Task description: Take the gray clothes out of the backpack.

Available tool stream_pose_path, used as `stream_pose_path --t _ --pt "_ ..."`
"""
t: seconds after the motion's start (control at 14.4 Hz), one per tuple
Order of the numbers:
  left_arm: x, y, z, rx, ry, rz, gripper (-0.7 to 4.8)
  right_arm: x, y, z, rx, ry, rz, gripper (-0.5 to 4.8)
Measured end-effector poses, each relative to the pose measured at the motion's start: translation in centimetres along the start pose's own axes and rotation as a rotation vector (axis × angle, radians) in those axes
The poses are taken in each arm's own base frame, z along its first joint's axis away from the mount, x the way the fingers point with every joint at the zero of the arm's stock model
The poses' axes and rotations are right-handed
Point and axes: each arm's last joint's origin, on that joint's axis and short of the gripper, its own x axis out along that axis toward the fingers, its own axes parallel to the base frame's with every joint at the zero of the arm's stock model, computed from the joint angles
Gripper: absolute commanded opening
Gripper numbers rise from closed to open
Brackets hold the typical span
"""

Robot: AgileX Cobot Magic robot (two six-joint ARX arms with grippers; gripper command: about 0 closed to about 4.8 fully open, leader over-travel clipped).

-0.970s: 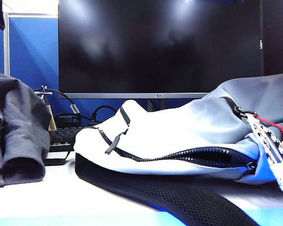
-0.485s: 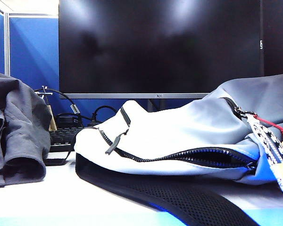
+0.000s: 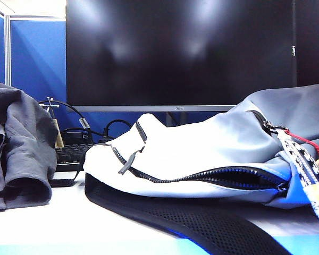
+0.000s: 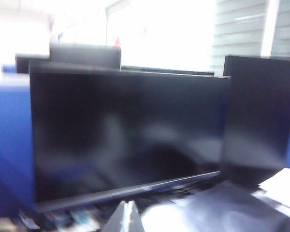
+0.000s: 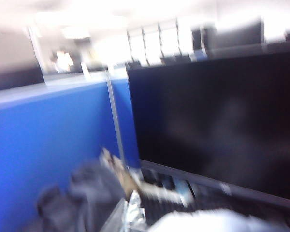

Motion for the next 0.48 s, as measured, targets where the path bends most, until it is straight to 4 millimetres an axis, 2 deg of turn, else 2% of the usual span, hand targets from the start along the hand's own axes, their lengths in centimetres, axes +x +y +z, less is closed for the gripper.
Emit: stream_pose_path --t 0.21,0.28,0.48 --pt "-1.5 0.2 -5.7 -0.166 0.055 -0.028 -0.06 -2.0 0.4 -1.4 -0.030 0.014 0.004 -0.07" --pt "-2.2 0.2 -7.4 -0.191 0.052 -0.028 -0.06 -2.7 0.3 -2.9 -0.032 0.034 -0.019 -0.07" --pt "-1.2 1.0 -10.0 -0.242 0.128 -0.053 -0.06 -3.9 -0.3 -7.5 -0.041 0.038 -0.039 -0.07"
